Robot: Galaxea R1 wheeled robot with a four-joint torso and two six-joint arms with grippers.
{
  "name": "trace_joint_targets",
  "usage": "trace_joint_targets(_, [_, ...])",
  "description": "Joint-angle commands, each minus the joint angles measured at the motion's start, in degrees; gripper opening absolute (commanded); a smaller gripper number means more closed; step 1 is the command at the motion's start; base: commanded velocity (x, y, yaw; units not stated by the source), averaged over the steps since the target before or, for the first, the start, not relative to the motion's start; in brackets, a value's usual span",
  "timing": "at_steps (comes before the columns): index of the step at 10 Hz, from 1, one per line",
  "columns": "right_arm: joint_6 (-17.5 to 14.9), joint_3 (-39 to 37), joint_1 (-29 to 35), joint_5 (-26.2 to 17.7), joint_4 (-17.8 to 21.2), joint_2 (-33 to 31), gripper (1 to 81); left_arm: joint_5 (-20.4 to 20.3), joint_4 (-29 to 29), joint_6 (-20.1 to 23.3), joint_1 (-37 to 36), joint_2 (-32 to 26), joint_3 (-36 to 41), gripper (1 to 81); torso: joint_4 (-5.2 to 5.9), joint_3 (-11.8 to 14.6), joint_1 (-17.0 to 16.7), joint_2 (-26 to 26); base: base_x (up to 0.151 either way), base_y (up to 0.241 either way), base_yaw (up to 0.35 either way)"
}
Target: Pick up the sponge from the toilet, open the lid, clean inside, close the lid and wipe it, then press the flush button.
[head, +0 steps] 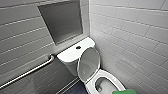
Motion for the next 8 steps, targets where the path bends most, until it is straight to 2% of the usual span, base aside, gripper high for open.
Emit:
trace_joint_targets(1, [0.30,4.31,3.36,-3.16,0.10,-2.41,1.0,4.48,0.64,1.17,1.82,-0.19,0.89,81.1,0.00,0.00,0.00,0.00,0.000,0.000,0.000])
trace_joint_targets(3, [0.03,4.41,10.30,-6.30,-0.08,0.31,1.0,4.39,0.64,1.17,1.82,-0.19,0.81,81.1,0.00,0.00,0.00,0.00,0.000,0.000,0.000])
trace_joint_targets(4, [0.03,3.35,14.09,-11.33,0.10,1.73,1.0,4.39,0.56,1.17,1.82,-0.19,0.81,81.1,0.00,0.00,0.00,0.00,0.000,0.000,0.000])
trace_joint_targets(6, [0.12,-1.84,19.72,-14.94,1.94,5.33,1.0,4.39,0.64,1.17,1.82,-0.01,0.81,81.1,0.00,0.00,0.00,0.00,0.000,0.000,0.000])
trace_joint_targets(8, [0.21,-7.88,23.51,-19.32,2.12,10.41,1.0,4.39,0.56,1.17,1.82,-0.01,0.81,81.1,0.00,0.00,0.00,0.00,0.000,0.000,0.000])
